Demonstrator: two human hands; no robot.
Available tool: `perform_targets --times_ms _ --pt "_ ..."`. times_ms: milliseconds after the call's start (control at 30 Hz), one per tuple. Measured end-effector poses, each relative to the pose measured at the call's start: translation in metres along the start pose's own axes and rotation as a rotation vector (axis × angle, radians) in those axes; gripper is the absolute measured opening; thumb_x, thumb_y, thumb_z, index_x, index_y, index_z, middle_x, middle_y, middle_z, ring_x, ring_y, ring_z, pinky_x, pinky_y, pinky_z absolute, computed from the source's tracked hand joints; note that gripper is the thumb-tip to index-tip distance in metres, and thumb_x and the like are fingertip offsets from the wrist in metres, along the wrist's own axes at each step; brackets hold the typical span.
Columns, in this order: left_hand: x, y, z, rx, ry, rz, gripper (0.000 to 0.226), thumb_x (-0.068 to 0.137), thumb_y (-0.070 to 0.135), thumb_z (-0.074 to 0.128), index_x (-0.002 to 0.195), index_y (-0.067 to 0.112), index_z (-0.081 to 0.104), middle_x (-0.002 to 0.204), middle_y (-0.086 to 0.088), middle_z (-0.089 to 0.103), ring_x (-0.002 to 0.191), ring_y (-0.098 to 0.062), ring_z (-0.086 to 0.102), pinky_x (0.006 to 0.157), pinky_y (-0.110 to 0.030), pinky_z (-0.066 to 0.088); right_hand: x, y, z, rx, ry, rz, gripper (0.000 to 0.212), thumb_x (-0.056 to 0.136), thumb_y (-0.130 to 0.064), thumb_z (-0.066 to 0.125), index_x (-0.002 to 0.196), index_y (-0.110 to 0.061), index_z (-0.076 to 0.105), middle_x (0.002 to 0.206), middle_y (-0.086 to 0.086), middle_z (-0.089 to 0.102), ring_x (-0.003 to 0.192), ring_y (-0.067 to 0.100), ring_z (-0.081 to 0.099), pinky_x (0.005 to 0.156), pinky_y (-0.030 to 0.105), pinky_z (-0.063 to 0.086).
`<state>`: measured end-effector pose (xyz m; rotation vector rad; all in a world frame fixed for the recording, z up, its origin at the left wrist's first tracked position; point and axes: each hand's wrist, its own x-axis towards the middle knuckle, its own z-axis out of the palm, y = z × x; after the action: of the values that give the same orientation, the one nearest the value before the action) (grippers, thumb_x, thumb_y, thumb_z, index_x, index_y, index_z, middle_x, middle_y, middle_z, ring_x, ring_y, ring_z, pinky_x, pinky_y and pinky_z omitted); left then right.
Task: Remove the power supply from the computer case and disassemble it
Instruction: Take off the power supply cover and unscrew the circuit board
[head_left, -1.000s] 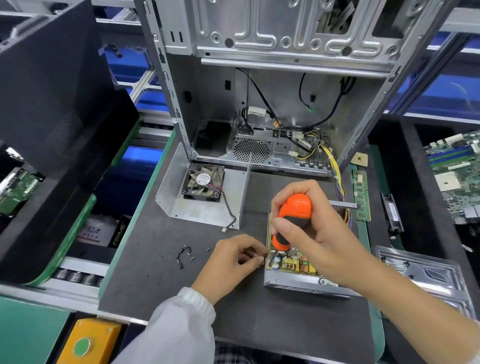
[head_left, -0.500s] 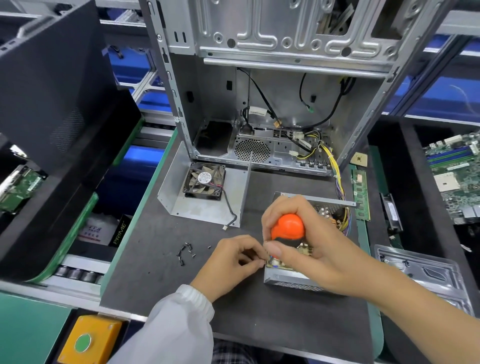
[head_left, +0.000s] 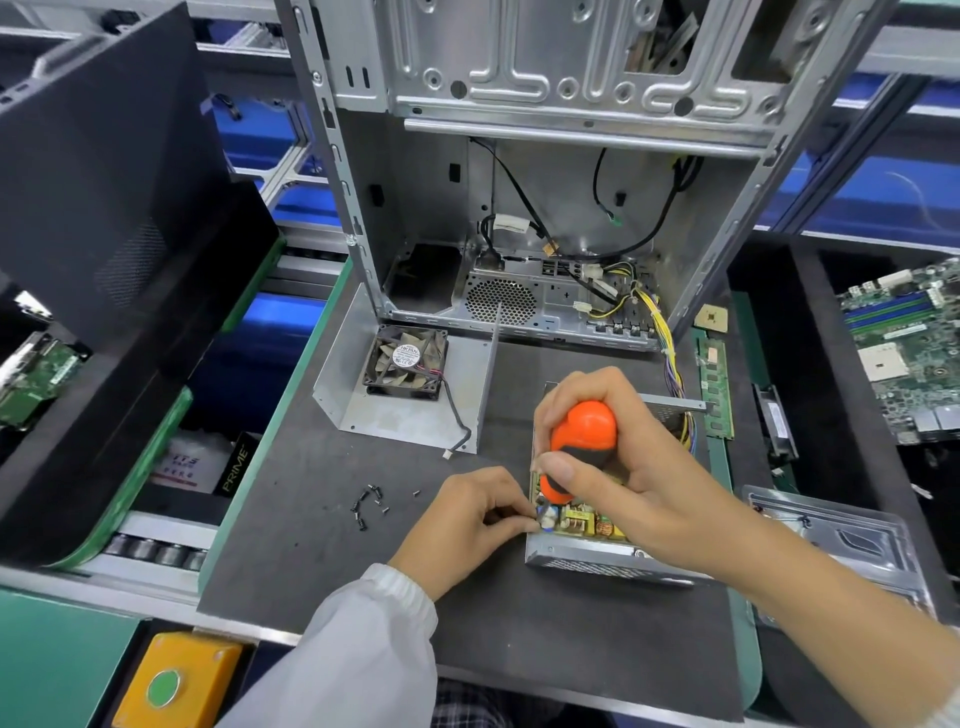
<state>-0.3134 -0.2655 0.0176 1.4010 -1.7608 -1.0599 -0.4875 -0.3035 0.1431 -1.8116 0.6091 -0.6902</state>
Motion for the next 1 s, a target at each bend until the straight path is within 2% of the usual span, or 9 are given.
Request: perform_targets --times_ms 167,300,367,467,567,733,833,933,1000 --pt "0.000 -0.001 0.001 0.090 0.026 0.076 0.012 0.084 0.015 0.076 0.094 0.009 0.078 0.089 -0.002 0.072 0.083 -0.009 0.064 0.076 -0.026 0.051 -0.001 -0.001 0.002 -0.042 -0.007 -0.010 0.016 0.094 -0.029 0.053 0.105 -0.027 0.043 0.097 -0.009 0.051 0.084 0.024 0.053 0.074 0.051 0.046" --pt "0.000 0.001 -0.004 0.087 -0.027 0.049 0.009 0.084 0.014 0.076 0.092 0.011 0.077 0.089 0.001 0.072 0.081 -0.009 0.065 0.076 -0.025 0.052 0.000 0.001 0.001 -0.059 -0.007 -0.001 0.017 0.094 -0.030 0.053 0.106 -0.028 0.042 0.097 -0.009 0.052 0.083 0.024 0.054 0.073 0.052 0.047" --pt "0.001 0.003 -0.012 0.018 -0.033 0.018 0.007 0.083 0.010 0.076 0.086 0.016 0.075 0.086 0.007 0.069 0.078 -0.006 0.064 0.071 -0.022 0.052 0.001 0.001 -0.002 -0.068 -0.009 0.003 0.017 0.094 -0.031 0.052 0.107 -0.027 0.041 0.095 -0.005 0.054 0.082 0.025 0.055 0.071 0.052 0.047" --pt "0.005 0.012 -0.027 -0.126 -0.041 0.033 0.024 0.081 0.009 0.078 0.087 0.031 0.071 0.084 0.016 0.064 0.076 -0.004 0.062 0.069 -0.016 0.048 0.003 -0.001 -0.005 -0.129 -0.033 0.001 0.020 0.094 -0.033 0.053 0.107 -0.025 0.041 0.094 -0.005 0.056 0.082 0.024 0.057 0.071 0.045 0.049" --pt "0.010 0.031 -0.036 -0.297 -0.076 0.065 0.023 0.081 0.013 0.079 0.094 0.031 0.072 0.092 0.013 0.066 0.088 -0.011 0.064 0.081 -0.026 0.053 0.006 -0.004 -0.007 -0.167 -0.068 0.015 0.022 0.093 -0.036 0.055 0.107 -0.025 0.042 0.094 -0.006 0.057 0.083 0.021 0.057 0.074 0.041 0.049" --pt "0.012 0.055 -0.031 -0.413 -0.213 0.034 0.033 0.084 0.006 0.073 0.092 0.039 0.073 0.094 0.015 0.073 0.094 -0.002 0.066 0.085 -0.017 0.049 0.007 -0.016 -0.013 -0.207 -0.163 0.074 0.022 0.093 -0.034 0.057 0.109 -0.023 0.046 0.098 -0.003 0.057 0.086 0.021 0.056 0.075 0.042 0.048" --pt "0.007 0.061 -0.032 -0.397 -0.218 0.043 0.035 0.088 0.003 0.067 0.085 0.038 0.072 0.082 0.019 0.070 0.082 0.004 0.063 0.077 -0.011 0.046 0.008 -0.033 -0.022 -0.478 -0.222 0.004 0.030 0.092 -0.045 0.055 0.107 -0.020 0.051 0.097 -0.006 0.054 0.088 0.012 0.052 0.077 0.030 0.045" --pt "0.005 0.066 -0.029 -0.363 -0.178 0.081 0.010 0.091 0.011 0.066 0.094 0.019 0.072 0.091 0.002 0.074 0.091 -0.015 0.069 0.084 -0.027 0.052 0.012 -0.057 -0.022 -1.043 -0.167 -0.041 0.053 0.085 -0.071 0.029 0.088 -0.022 0.049 0.068 0.000 0.051 0.066 0.018 0.050 0.051 0.031 0.033" --pt "0.004 0.071 -0.023 -0.382 -0.167 0.091 0.010 0.089 0.013 0.070 0.091 0.023 0.073 0.090 -0.004 0.074 0.089 -0.023 0.070 0.083 -0.033 0.053 0.017 -0.070 -0.011 -1.339 -0.206 0.002 0.062 0.083 -0.068 0.010 0.084 -0.020 0.050 0.066 0.007 0.050 0.068 0.029 0.058 0.045 0.028 0.019"
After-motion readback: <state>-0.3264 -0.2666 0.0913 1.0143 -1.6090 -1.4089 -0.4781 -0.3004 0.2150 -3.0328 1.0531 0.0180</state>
